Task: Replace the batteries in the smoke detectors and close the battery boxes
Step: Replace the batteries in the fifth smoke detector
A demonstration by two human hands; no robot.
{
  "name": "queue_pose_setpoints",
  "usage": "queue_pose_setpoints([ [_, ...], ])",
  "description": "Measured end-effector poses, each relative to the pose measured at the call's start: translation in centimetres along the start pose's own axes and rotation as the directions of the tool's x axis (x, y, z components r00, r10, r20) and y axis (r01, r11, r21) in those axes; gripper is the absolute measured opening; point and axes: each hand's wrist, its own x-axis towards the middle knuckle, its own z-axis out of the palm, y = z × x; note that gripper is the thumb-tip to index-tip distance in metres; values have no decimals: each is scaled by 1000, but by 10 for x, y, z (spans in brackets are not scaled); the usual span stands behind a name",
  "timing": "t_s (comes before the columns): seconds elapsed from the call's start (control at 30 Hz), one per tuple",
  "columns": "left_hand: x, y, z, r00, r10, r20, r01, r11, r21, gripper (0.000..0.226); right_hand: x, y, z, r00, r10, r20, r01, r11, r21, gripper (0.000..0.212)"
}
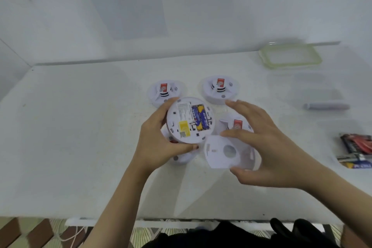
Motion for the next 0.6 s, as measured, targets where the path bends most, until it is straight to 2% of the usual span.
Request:
queue_pose_setpoints([
  [0.2, -11, 3, 19, 999, -31, -39, 30, 999, -38, 91, -47, 21, 31, 985, 38, 166, 5, 967, -255, 52],
  [0.27, -14, 5, 26, 999, -36, -24, 34, 998, -55, 94, -55, 27, 32, 980, 58, 191, -9, 969, -249, 51],
  [0.3, -15, 6, 30, 1000, -29, -12, 28, 998, -59, 96, -56, 28, 29, 983, 59, 176, -23, 980, -195, 50],
  [0.37, -16, 11, 39, 1000, -11, 14, 12, 998, -58, 96, -55, 24, 16, 991, 81, 105, -85, 996, 38, 46],
  [0.47, -16, 19, 55, 999, 21, 43, -18, 997, -71, 97, -49, 20, -2, 980, 180, -85, -139, 923, 359, 47],
  [0.53, -15, 24, 65, 998, 36, 49, -33, 997, -73, 96, -46, 20, -14, 963, 235, -134, -148, 871, 468, 48],
  [0.6, -13, 31, 75, 996, 56, 62, -52, 996, -71, 97, -47, 23, -23, 961, 242, -130, -147, 853, 501, 48],
])
